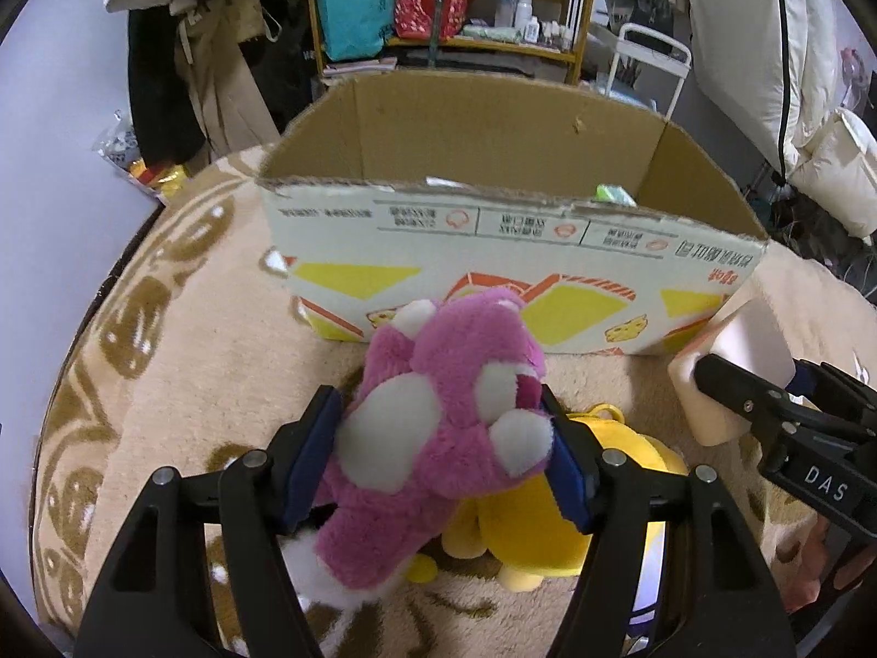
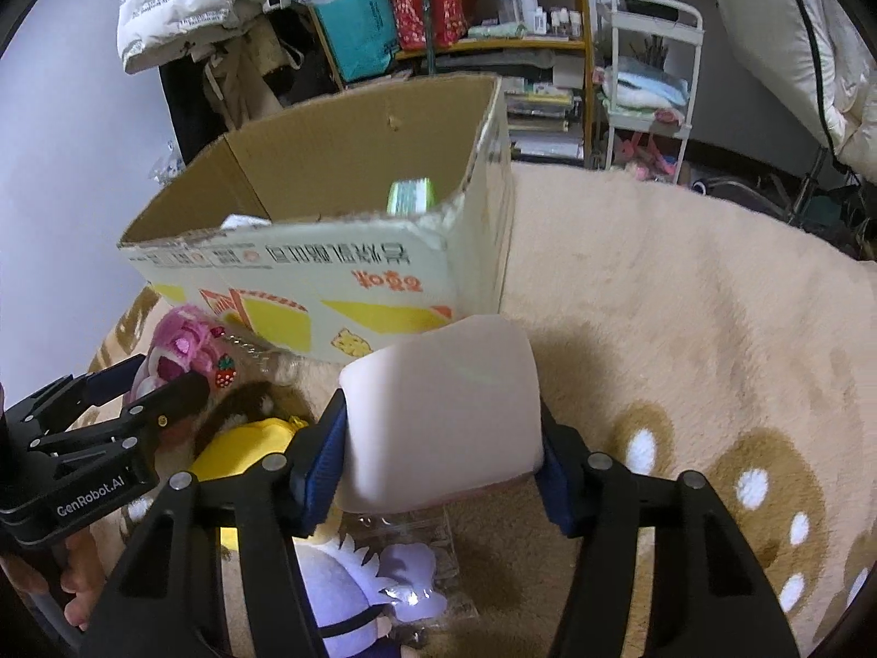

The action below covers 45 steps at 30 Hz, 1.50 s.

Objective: Organize soft objects
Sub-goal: 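Lift pink plush with left tool while right tool lifts sponge over box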

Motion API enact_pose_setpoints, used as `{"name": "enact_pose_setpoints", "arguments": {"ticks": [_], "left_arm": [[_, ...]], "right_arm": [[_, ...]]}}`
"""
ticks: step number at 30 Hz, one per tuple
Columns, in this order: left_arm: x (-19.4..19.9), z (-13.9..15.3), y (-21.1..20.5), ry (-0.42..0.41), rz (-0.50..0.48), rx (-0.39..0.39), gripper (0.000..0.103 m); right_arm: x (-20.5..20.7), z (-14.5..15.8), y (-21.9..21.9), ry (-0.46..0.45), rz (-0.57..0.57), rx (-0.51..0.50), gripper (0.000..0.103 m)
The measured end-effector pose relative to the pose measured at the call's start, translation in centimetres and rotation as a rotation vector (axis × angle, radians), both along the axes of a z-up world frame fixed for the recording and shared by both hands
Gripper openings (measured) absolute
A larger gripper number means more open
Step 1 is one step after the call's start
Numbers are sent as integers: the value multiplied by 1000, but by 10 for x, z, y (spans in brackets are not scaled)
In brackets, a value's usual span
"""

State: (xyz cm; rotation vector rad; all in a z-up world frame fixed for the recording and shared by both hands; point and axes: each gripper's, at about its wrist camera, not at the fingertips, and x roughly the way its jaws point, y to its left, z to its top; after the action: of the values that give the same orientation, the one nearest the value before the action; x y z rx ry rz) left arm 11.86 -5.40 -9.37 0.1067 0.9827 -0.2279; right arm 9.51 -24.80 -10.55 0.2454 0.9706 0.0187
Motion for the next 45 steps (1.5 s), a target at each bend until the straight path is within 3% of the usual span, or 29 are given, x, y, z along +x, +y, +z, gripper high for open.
{"name": "enact_pose_setpoints", "arguments": {"ticks": [10, 15, 21, 34, 45], "left_arm": [[-26, 31, 10, -137, 36, 28, 68], [-43, 58, 14, -287, 40, 40, 68], [-54, 82, 19, -411, 41, 14, 68], [-44, 106, 22, -561, 45, -22, 69], [-20, 105, 13, -614, 52, -34, 69]], "right_arm": [[-21, 36, 3, -127, 6, -12, 63], [-31, 57, 6, -215, 13, -18, 63], [-33, 76, 8, -312, 30, -27, 63], [-16, 98, 7, -441, 15, -46, 63], [6, 109, 16, -529, 52, -136, 63]]}}
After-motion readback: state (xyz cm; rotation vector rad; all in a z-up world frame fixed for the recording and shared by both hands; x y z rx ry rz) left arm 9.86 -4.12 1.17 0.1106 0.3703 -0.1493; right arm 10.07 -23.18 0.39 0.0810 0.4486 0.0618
